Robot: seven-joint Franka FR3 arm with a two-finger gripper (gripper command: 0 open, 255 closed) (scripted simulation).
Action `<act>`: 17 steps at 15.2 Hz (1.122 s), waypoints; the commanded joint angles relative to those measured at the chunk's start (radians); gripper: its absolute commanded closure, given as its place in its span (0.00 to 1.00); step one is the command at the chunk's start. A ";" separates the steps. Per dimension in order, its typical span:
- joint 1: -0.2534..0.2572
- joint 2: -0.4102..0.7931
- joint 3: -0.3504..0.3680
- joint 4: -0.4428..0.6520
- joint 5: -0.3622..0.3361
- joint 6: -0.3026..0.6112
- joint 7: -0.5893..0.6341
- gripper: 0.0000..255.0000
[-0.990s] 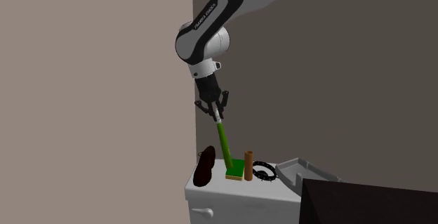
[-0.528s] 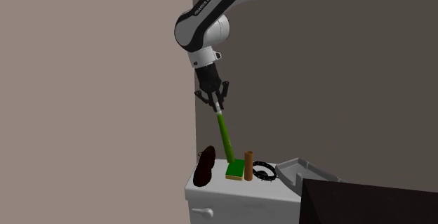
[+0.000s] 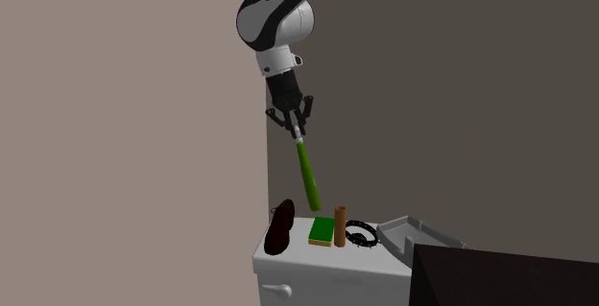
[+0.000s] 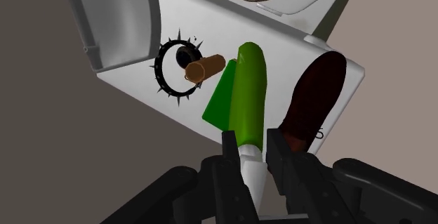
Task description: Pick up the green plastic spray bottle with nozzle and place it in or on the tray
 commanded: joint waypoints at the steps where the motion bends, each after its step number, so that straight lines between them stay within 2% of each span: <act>1: 0.000 -0.009 -0.001 0.016 0.000 -0.025 -0.004 1.00; 7: 0.001 -0.027 -0.003 0.061 -0.001 -0.086 -0.016 1.00; 12: -0.008 -0.223 -0.031 -0.198 -0.041 -0.011 -0.046 1.00; 17: -0.025 -0.393 -0.061 -0.393 -0.086 0.029 -0.082 1.00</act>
